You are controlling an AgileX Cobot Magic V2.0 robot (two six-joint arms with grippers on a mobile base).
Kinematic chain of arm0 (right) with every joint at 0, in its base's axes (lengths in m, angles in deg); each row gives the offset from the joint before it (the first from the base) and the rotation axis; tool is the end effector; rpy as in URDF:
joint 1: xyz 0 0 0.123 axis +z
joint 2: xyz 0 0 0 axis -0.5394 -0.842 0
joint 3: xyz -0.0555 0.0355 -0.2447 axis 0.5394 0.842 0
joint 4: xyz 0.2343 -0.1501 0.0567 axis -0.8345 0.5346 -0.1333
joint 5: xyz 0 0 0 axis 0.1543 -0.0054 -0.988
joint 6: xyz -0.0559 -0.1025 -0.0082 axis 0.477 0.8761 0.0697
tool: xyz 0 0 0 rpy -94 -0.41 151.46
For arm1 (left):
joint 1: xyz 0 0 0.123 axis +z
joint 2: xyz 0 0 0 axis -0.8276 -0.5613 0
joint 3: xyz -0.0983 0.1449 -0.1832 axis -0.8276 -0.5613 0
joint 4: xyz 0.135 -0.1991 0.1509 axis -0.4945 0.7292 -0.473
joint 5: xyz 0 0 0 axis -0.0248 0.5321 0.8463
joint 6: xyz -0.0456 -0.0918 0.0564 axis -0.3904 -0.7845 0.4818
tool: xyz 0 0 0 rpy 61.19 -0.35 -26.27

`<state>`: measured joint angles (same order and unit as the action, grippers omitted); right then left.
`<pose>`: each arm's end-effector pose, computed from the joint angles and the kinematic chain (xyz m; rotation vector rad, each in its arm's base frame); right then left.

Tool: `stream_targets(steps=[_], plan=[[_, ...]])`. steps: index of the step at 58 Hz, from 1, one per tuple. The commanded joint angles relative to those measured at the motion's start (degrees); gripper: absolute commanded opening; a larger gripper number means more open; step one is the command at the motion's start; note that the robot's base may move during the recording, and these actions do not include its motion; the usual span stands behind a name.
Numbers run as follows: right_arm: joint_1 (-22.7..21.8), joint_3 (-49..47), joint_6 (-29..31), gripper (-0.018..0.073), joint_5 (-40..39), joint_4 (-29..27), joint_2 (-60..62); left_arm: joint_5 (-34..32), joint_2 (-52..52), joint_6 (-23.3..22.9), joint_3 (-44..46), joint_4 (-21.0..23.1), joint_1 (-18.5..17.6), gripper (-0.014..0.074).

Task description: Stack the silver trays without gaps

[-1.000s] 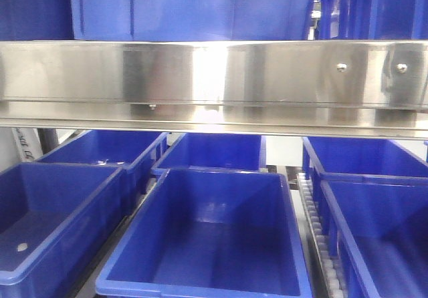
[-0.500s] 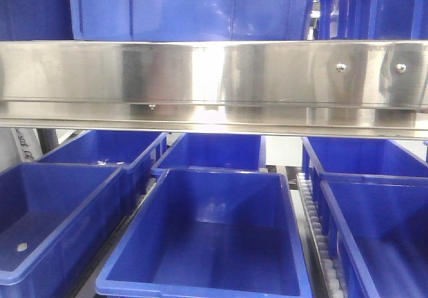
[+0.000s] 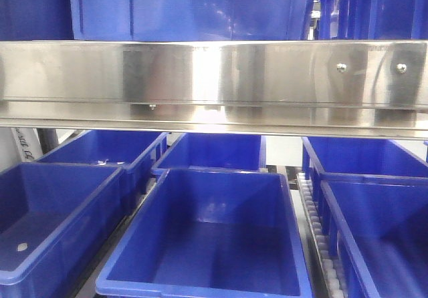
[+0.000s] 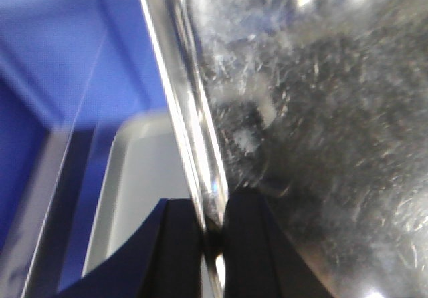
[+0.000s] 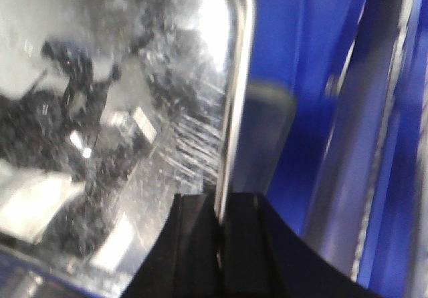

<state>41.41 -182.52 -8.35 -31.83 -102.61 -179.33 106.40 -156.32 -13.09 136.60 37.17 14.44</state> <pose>0.4121 0.0920 0.3636 -0.0974 2.3271 0.4471 0.3700 -0.2512 0.3573 0.4397 2.1127 0.1142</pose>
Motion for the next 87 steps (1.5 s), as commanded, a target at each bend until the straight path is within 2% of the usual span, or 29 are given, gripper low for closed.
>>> stream_targets(steps=[1, 29, 32, 39, 43, 51, 59, 77, 82, 87], plan=[[1.70, -0.78, 0.98, -0.0078, -1.63, -2.40, -2.08, -1.18, -1.61, 2.07, 0.05, -1.14, -0.19, -0.0007], [2.45, -0.78, 0.98, -0.0069, -2.10, -2.61, -10.28, -0.78, -7.00, 2.12, 0.05, -1.04, 2.57, 0.0010], [2.45, -0.78, 0.98, -0.0012, -2.74, -2.61, -10.39, -1.21, -6.99, 1.99, 0.05, -1.04, 2.71, 0.0031], [2.45, -0.78, 0.98, 0.0202, -3.46, -2.61, -10.39, -2.40, -6.99, 1.76, 0.05, -0.92, 2.84, 0.0113], [2.45, -0.78, 0.98, 0.0246, -3.46, -2.61, -10.39, -2.39, -6.99, 1.65, 0.05, -0.92, 2.84, 0.0149], [2.45, -0.78, 0.98, 0.0213, -3.46, -2.61, -10.39, -2.39, -6.99, 1.54, 0.05, -1.25, 2.84, 0.0202], [2.45, -0.78, 0.98, 0.0192, -2.82, -2.61, -10.39, -2.09, -6.86, 1.54, 0.05, -1.88, 2.84, 0.0217], [2.45, -10.14, 1.08, 0.0185, 7.11, -2.26, -10.29, -2.13, -0.63, 1.54, 0.05, -2.20, 2.84, 0.0214], [2.45, -13.04, 1.67, 0.0111, 9.05, -2.26, -9.90, -2.03, 1.73, 1.54, 0.05, -2.20, 2.84, 0.0209], [2.45, -14.36, 1.67, -0.0045, 10.21, -2.13, -8.26, -2.03, 4.26, 1.54, 0.05, -2.20, 2.84, 0.0139]])
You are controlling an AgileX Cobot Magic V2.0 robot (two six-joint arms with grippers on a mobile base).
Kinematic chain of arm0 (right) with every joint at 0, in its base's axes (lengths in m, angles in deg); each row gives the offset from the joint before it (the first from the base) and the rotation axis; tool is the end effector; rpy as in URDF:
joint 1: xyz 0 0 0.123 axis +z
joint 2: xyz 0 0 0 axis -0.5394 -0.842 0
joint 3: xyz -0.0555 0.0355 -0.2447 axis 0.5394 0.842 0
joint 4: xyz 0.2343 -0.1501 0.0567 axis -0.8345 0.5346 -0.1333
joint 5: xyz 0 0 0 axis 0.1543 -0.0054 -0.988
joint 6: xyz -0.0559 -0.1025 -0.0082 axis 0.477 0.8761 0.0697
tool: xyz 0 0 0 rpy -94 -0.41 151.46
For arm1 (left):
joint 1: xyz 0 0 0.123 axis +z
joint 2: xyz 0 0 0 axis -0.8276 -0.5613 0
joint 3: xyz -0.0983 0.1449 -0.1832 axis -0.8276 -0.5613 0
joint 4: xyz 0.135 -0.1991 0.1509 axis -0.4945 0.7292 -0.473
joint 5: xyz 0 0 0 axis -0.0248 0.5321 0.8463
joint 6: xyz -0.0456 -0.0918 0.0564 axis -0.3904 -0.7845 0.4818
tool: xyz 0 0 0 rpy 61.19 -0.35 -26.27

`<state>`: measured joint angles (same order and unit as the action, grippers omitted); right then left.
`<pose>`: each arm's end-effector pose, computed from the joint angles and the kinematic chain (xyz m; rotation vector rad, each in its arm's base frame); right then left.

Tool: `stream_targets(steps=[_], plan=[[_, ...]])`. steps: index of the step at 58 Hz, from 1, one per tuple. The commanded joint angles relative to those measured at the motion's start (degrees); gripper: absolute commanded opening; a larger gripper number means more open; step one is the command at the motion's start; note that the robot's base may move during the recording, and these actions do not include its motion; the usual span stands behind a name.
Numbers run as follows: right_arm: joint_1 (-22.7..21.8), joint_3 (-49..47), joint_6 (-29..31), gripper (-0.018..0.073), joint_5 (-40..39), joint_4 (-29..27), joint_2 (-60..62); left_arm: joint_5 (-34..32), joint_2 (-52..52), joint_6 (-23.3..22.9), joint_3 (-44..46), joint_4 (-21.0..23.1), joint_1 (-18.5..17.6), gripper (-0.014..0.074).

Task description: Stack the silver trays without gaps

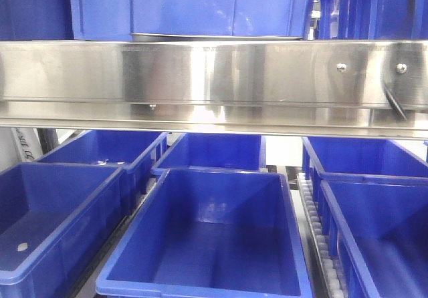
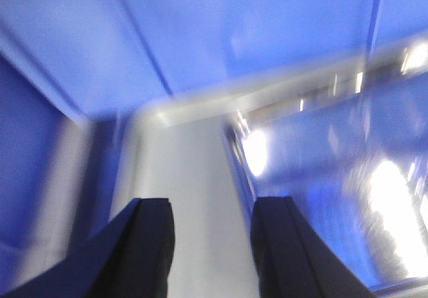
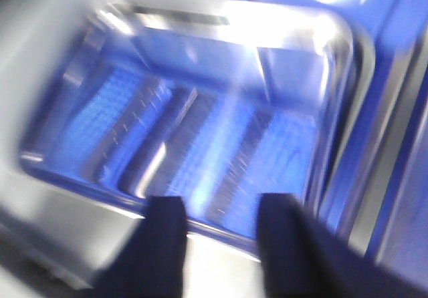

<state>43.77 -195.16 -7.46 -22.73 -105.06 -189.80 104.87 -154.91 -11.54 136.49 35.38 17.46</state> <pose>0.4357 0.1215 0.3506 -0.2049 2.4381 0.5211 0.3803 -0.2280 0.3711 0.4152 2.0635 0.1623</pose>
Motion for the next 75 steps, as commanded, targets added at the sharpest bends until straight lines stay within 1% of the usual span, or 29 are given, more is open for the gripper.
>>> stream_targets(steps=[1, 2, 3, 5, 8, 10, 14, 21, 25, 31, 36, 40, 44, 47, 50, 57, 66, 75], plan=[[0.09, -1.71, 0.77, -0.0088, 1.26, 0.44, 2.68, -0.50, 3.47, -0.01, 0.15, -0.42, -0.18, 0.0102], [0.09, -1.71, 0.77, -0.0104, 1.37, 0.62, 3.12, -0.60, 3.87, -0.16, 0.15, -0.42, -0.18, 0.0074], [0.09, -1.71, 0.77, -0.0094, 1.51, 0.81, 3.72, -0.76, 4.46, -0.53, 0.15, -0.42, -0.18, 0.0029], [0.09, -1.71, 0.77, -0.0074, 1.54, 1.34, 4.81, -0.92, 5.38, -1.07, 0.15, -0.42, -0.04, -0.0036], [0.44, -1.71, 0.77, -0.0078, 1.39, 2.56, 6.84, -1.02, 6.77, -1.07, 0.15, -0.29, 0.38, -0.0014], [0.74, -1.71, 0.77, -0.0078, 1.10, 3.68, 8.30, -0.91, 7.72, -1.22, 0.15, 0.63, 0.70, -0.0004], [1.65, -1.71, 0.77, -0.0078, 0.51, 6.03, 11.57, -0.78, 9.58, -1.22, 0.15, 2.38, 1.49, -0.0006], [3.31, -1.71, 0.77, -0.0078, 0.51, 9.37, 17.48, -1.40, 13.55, -1.22, 0.15, 2.76, 1.85, -0.0006], [4.30, -1.71, 0.77, -0.0078, 0.51, 10.66, 20.74, -2.72, 16.68, -1.22, 0.15, 4.15, 1.18, -0.0006], [5.30, -1.71, 0.77, -0.0078, 0.78, 10.93, 25.51, -3.99, 21.19, -1.22, -0.68, 4.10, -0.68, -0.0006], [6.14, -1.26, 0.77, -0.0078, 1.10, 11.01, 29.17, -4.87, 26.01, -1.22, -3.55, 2.98, -2.54, -0.0016], [6.26, 0.58, 0.77, -0.0078, 0.86, 11.01, 33.01, -6.83, 30.05, -1.22, -7.63, 2.74, -3.45, -0.0016], [6.26, 4.06, 0.77, -0.0078, 0.10, 11.01, 37.75, -9.50, 35.19, -1.38, -12.90, 2.74, -3.59, -0.0016], [6.26, 8.76, 0.77, -0.0078, -1.86, 11.01, 43.17, -11.74, 40.26, -1.50, -18.21, 2.74, -3.59, -0.0016], [6.26, 14.13, 0.77, -0.0078, -4.27, 11.01, 48.17, -12.64, 44.34, -1.50, -22.37, 2.12, -3.59, -0.0016], [6.26, 26.71, 0.77, -0.0078, -9.81, 10.90, 61.66, -12.64, 53.95, -1.50, -32.04, 1.87, -3.59, -0.0016], [6.26, 43.19, 0.77, -0.0078, -14.07, 10.90, 78.77, -12.64, 65.53, -1.50, -42.37, 1.87, -3.59, -0.0016], [6.26, 56.31, 0.77, -0.0078, -19.53, 10.90, 92.80, -12.44, 74.57, -1.50, -49.53, 1.87, -3.59, -0.0016]])
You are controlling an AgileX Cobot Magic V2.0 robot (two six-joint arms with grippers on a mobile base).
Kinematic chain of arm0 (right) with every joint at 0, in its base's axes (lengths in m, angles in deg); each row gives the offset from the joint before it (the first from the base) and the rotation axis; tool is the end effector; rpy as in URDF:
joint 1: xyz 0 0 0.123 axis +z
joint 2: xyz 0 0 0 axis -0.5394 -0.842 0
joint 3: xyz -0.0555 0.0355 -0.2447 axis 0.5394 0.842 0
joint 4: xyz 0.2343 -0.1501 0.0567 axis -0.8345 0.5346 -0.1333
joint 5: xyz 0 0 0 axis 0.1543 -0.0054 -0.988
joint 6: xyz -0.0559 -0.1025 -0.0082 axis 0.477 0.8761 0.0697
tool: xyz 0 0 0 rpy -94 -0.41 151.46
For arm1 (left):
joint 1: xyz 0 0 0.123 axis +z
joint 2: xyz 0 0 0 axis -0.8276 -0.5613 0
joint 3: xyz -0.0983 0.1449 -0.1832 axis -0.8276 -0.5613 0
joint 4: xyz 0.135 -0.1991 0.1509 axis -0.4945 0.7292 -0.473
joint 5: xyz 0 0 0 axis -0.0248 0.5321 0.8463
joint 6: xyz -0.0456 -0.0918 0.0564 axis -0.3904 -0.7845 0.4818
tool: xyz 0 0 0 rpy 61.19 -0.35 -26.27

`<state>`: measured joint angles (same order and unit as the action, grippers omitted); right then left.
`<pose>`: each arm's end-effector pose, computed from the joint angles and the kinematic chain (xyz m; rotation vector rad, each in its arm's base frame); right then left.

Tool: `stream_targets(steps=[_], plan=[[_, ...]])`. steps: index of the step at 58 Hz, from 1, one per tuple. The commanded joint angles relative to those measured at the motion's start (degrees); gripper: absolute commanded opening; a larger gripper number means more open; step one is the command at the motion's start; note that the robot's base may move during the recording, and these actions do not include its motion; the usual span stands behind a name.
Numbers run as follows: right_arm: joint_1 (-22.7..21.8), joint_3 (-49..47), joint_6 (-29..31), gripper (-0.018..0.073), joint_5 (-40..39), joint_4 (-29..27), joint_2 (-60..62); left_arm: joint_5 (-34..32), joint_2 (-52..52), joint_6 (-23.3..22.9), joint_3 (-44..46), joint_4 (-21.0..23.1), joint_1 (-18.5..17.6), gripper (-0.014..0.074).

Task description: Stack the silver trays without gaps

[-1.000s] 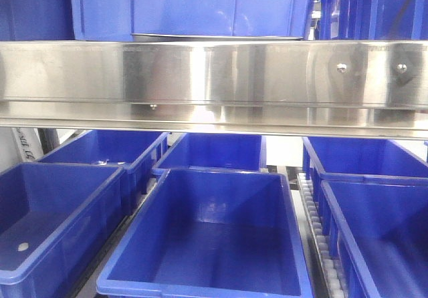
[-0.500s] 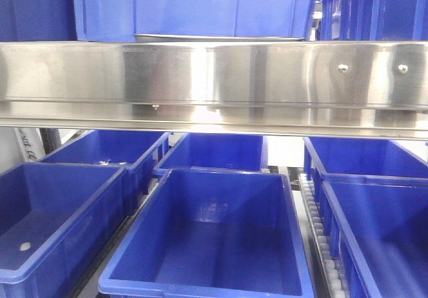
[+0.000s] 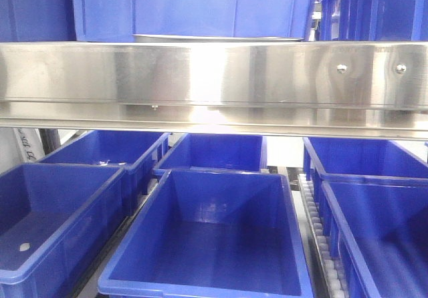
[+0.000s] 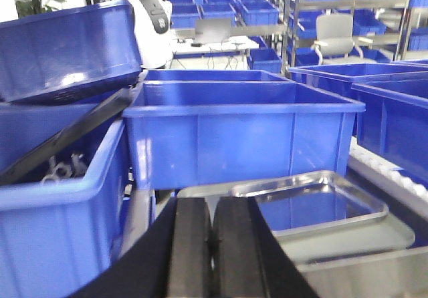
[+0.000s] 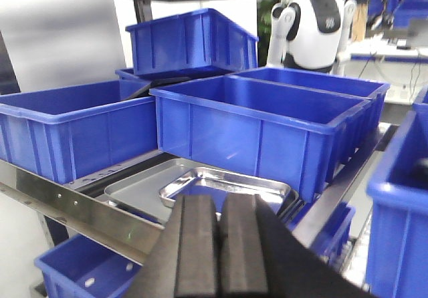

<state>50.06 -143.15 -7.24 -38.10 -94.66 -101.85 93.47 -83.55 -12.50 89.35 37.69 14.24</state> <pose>0.0548 0.0318 0.4658 -0.2639 1.5463 0.4013 0.1274 -0.0528 0.4491 0.2905 1.5627 -0.2285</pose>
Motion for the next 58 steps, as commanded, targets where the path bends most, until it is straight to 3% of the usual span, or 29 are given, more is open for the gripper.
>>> stream_targets(steps=[1, 10, 25, 50, 58], plan=[[-0.02, 5.98, 0.56, -0.0078, -4.61, 0.49, 6.24, -0.83, 4.53, -0.53, -3.22, -0.45, -0.38, -0.0016], [-0.02, 13.60, 0.56, -0.0078, -5.24, 0.49, 14.80, 3.14, 11.42, -0.53, -5.53, -0.23, -0.38, -0.0016], [-0.02, 14.24, 0.56, -0.0078, -5.33, 0.49, 18.15, 4.92, 18.04, -0.53, -5.53, -0.23, -0.38, -0.0016], [-0.29, 14.24, 0.56, -0.0078, -5.33, 0.49, 18.15, 4.92, 18.92, -0.53, -5.53, -0.33, -0.38, -0.0016], [-2.70, 14.34, 0.56, -0.0078, -5.50, 0.49, 18.15, 4.92, 18.93, -0.53, -5.53, -0.45, -0.38, -0.0016]])
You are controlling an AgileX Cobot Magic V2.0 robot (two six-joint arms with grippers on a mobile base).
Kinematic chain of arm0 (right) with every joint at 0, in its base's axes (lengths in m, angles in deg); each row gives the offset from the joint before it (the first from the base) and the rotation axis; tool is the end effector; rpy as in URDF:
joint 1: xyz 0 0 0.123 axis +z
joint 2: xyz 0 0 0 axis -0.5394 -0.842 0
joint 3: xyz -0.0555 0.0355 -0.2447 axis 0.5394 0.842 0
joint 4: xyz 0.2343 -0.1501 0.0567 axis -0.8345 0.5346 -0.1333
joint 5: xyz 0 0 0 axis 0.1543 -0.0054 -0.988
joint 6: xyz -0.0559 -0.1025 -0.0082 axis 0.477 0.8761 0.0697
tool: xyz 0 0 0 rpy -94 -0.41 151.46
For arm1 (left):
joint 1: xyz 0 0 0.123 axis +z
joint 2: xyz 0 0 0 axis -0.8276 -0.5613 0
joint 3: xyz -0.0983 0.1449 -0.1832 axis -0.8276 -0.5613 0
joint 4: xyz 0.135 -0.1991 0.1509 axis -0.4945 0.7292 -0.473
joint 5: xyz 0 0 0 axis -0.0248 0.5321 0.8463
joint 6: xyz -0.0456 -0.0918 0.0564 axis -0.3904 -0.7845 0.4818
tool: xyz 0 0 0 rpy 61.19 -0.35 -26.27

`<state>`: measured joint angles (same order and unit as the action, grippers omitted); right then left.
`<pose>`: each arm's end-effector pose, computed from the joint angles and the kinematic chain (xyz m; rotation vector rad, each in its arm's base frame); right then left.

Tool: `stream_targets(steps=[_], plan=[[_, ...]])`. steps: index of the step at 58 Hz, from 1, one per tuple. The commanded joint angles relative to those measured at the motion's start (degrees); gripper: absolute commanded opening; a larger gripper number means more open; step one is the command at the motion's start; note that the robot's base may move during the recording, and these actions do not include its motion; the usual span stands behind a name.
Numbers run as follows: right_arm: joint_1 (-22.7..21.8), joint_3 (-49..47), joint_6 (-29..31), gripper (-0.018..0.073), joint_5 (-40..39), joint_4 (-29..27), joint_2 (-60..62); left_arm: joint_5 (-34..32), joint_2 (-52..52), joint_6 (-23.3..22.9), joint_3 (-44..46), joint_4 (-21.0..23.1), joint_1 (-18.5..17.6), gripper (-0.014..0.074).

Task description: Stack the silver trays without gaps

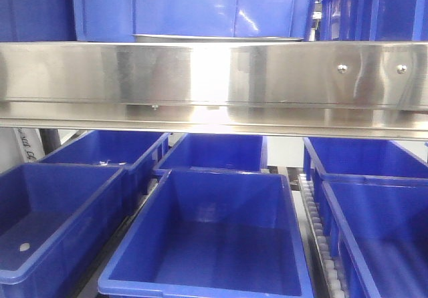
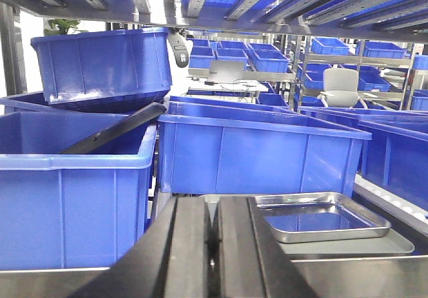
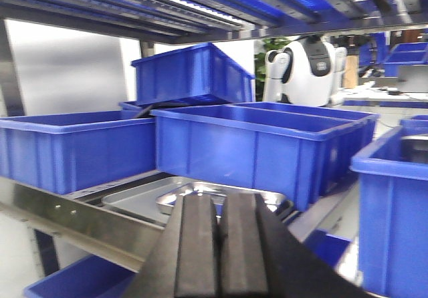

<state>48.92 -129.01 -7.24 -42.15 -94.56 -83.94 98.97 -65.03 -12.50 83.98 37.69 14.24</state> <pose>0.0166 0.0183 0.4173 -0.2269 1.4125 0.3905 0.0657 0.0084 0.4380 0.1641 1.4578 -0.2775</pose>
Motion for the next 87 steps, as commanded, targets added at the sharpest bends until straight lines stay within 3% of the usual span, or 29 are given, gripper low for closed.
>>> stream_targets(steps=[1, 20, 29, 40, 52, 87], plan=[[-2.29, 0.14, 0.56, -0.0078, -1.59, 0.40, 0.24, -0.58, 0.41, -0.53, -0.16, -0.45, -0.38, -0.0016], [-21.16, 11.68, 0.56, -0.0078, -13.62, 3.44, 0.24, -0.58, 0.41, -0.53, -0.16, -0.45, -0.38, -0.0016], [-25.96, 21.57, 0.56, -0.0078, -20.21, 4.31, 0.24, -0.58, 0.41, -0.53, -0.16, -0.45, -0.38, -0.0016], [-26.72, 34.44, 0.56, -0.0078, -30.61, 4.91, 0.24, -0.58, 0.41, -0.53, -0.16, -0.45, -0.38, -0.0016], [-26.72, 44.00, 0.56, -0.0078, -32.78, 4.91, 0.24, -0.58, 0.41, -0.53, -0.16, -0.45, -0.38, -0.0016], [-26.50, 47.97, 0.07, -0.0078, -40.58, 4.80, 0.24, -0.58, 0.41, -0.53, -0.16, -0.45, -0.38, -0.0016]])
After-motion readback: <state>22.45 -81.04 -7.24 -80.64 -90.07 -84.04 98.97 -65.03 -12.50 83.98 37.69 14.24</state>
